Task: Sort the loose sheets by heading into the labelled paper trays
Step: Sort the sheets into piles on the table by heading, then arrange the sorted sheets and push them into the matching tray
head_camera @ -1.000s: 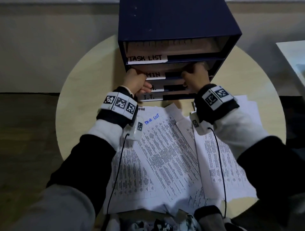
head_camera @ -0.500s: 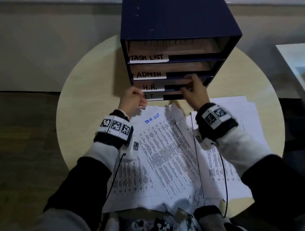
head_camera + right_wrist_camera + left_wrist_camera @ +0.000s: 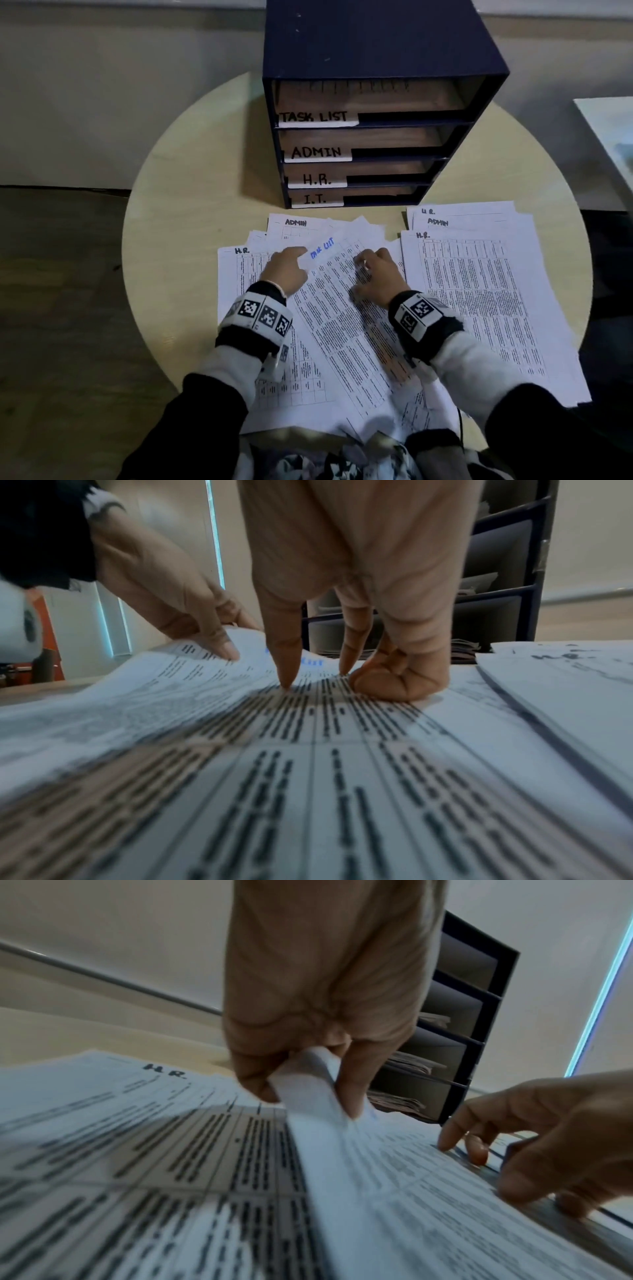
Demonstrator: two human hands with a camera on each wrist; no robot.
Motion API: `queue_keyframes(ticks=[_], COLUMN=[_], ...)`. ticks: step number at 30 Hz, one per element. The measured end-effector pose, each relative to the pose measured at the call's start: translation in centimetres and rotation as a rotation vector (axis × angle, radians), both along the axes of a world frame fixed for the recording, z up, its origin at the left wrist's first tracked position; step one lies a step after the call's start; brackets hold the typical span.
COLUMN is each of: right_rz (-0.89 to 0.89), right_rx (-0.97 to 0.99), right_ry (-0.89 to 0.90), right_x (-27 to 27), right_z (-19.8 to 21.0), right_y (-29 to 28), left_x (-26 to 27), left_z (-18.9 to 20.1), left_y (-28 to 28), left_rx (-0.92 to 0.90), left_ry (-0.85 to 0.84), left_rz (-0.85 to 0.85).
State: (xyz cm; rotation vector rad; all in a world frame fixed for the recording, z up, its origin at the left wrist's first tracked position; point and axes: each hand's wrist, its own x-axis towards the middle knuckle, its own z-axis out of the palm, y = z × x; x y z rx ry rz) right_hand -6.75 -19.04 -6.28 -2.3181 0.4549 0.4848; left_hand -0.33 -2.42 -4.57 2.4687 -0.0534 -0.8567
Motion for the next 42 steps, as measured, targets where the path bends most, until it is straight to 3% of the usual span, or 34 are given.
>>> queue_keyframes(ticks=[6,8,10,13,15,17,19,21,33,42], right_rz=[-0.218,-0.214,-0.221,-0.269,-0.355,-0.47,-0.593,-0.673,-0.634,-0.576], right_rx=[0.143,0.084,0.145,0.299,0.423,0.538,0.588,0.621,0.672,0.932], right_ry=[-0.057,-0.068,-0.029,0.016,-0.038,-0.099,-0.124,-0.157,-0.275,-0.496], right_x=[0.7,0.9,0.9,0.5,0.3,0.3,0.4,0.5,-2.2,-1.3], right_z=[0.8,0.7,0.5,0.5,0.5,0.6,0.9,0.9,1.5,6.0], right_y=[-1.2,-1.9,-2.3,-2.5,-2.4,-2.4,-2.4,-2.8,-4.3,-6.2], left_x=[1.6,2.6,3.3,4.3,4.6,4.6,4.2,3.4,0.7,3.5], left_z=[1.7,2.9,3.9,4.2,4.0,3.3,2.5,2.0,1.1,7.1], left_y=[1.7,2.4,3.0,3.0,3.0,3.3,3.2,2.7,0.8,-0.1], left_rx=[-0.117,-0.133,-0.194,-0.346,-0.525,-0.718,-0.782,-0.734,-0.664,-0.919], left_ry=[-0.105,-0.138,-0.152,-0.188,-0.209,-0.115,0.048,0.179,0.114,-0.013], left_rz=[-0.079,-0.136,-0.144,0.001,0.243,0.475,0.504,0.422,0.403,0.404])
